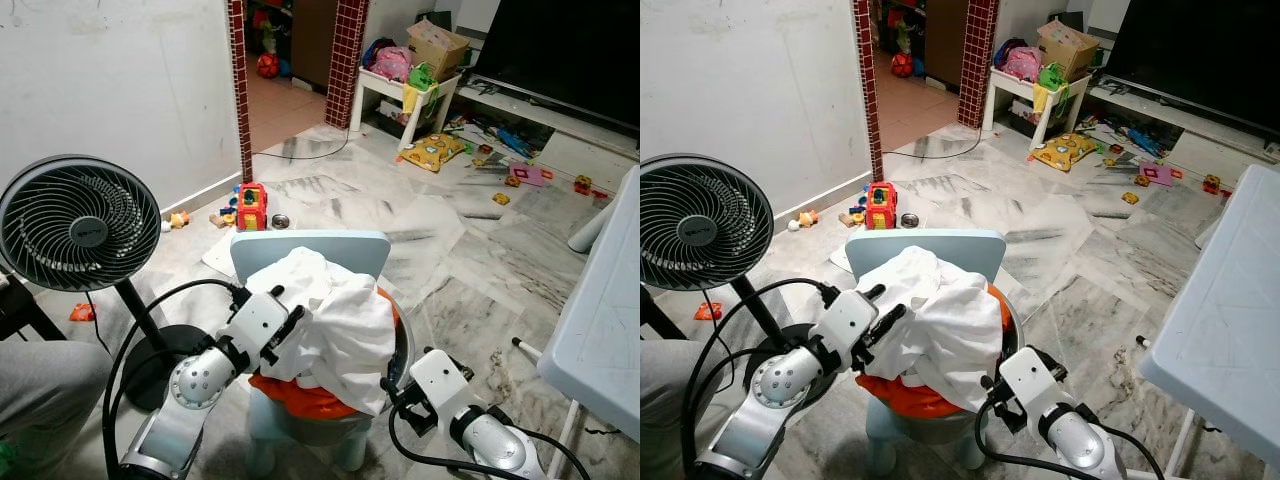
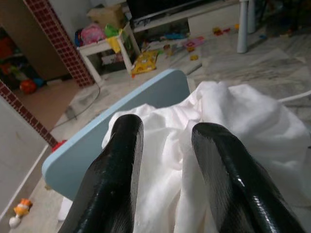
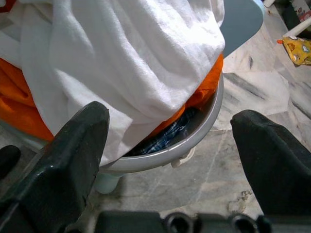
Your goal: Hang hanger
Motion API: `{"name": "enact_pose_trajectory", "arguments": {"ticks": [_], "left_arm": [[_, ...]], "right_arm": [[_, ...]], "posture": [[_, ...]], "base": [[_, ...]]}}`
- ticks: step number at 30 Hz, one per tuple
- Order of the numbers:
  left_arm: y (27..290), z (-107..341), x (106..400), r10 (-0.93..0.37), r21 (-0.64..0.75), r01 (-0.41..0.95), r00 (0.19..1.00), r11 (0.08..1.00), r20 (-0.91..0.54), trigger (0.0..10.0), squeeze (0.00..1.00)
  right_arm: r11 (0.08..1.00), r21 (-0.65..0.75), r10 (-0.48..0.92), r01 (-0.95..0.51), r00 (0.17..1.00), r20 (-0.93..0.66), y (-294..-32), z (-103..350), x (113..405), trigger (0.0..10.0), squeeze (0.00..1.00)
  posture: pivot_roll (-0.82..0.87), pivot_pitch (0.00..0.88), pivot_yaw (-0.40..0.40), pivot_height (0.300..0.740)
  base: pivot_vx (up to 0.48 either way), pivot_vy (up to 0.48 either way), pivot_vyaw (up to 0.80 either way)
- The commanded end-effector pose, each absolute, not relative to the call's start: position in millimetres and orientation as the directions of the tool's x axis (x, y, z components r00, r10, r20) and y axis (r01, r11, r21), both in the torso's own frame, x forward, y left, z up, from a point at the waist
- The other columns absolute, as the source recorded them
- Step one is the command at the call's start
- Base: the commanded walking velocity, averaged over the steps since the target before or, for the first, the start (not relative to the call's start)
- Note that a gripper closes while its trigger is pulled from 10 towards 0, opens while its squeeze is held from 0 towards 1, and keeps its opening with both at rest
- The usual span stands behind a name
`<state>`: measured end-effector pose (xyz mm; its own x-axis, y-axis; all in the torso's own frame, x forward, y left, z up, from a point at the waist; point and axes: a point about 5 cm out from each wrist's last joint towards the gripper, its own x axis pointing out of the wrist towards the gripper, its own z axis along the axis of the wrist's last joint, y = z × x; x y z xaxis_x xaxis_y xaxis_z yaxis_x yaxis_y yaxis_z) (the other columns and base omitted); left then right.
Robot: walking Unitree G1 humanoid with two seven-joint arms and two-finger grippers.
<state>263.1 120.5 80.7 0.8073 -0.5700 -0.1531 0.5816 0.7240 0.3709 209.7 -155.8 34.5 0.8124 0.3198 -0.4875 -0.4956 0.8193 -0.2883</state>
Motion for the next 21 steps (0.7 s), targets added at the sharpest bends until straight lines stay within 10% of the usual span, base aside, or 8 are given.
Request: {"name": "enact_pose_trajectory", "arguments": {"ticks": [1, 7, 8, 9, 18, 19, 20, 21], "left_arm": [[119.1, 82.1, 260.5, -0.585, 0.361, 0.597, 0.796, 0.717, -0.156, 10.0, 0.00], [135.7, 73.4, 254.9, -0.561, 0.293, 0.604, 0.797, 0.741, -0.223, 10.0, 0.11], [137.0, 72.8, 254.4, -0.559, 0.281, 0.604, 0.797, 0.746, -0.228, 10.0, 0.75], [138.1, 72.0, 253.9, -0.558, 0.268, 0.606, 0.795, 0.749, -0.237, 10.0, 1.00], [139.9, 62.0, 252.5, -0.563, 0.238, 0.624, 0.778, 0.745, -0.278, 10.0, 1.00], [137.2, 59.3, 254.9, -0.563, 0.233, 0.625, 0.777, 0.745, -0.283, 10.0, 0.32], [135.3, 58.1, 257.6, -0.561, 0.229, 0.623, 0.777, 0.748, -0.285, 10.0, 0.00], [134.0, 57.4, 259.4, -0.560, 0.226, 0.622, 0.778, 0.749, -0.286, 10.0, 0.00]], "right_arm": [[0.818, -0.295, 0.315, -0.495, 0.812, -0.491, -158.2, 33.7, 211.6, 10.0, 0.00], [0.817, -0.291, 0.317, -0.498, 0.809, -0.494, -158.5, 32.7, 210.8, 10.0, 0.00], [0.816, -0.290, 0.318, -0.499, 0.808, -0.495, -158.2, 32.3, 210.7, 10.0, 0.00], [0.816, -0.290, 0.319, -0.501, 0.807, -0.496, -157.7, 32.0, 210.8, 10.0, 0.00], [0.812, -0.286, 0.332, -0.509, 0.805, -0.492, -152.9, 31.7, 214.2, 10.0, 0.00], [0.812, -0.286, 0.332, -0.509, 0.805, -0.491, -152.6, 32.0, 214.7, 10.0, 0.00], [0.812, -0.286, 0.332, -0.509, 0.805, -0.491, -152.8, 31.9, 214.8, 10.0, 0.00], [0.812, -0.286, 0.332, -0.509, 0.806, -0.491, -152.8, 31.9, 214.9, 10.0, 0.00]], "posture": [[0.10, 0.000, -0.071, 0.740], [0.11, 0.000, -0.075, 0.740], [0.11, 0.000, -0.078, 0.740], [0.11, 0.000, -0.079, 0.740], [0.12, 0.000, -0.078, 0.740], [0.12, 0.000, -0.076, 0.740], [0.12, 0.000, -0.074, 0.740], [0.12, 0.000, -0.073, 0.740]], "base": [[0.000, 0.000, 0.00], [0.000, 0.000, 0.00], [0.000, 0.000, 0.00], [0.000, 0.000, 0.00], [0.000, 0.000, 0.00], [0.000, 0.000, 0.00], [0.000, 0.000, 0.00], [0.000, 0.000, 0.00]]}}
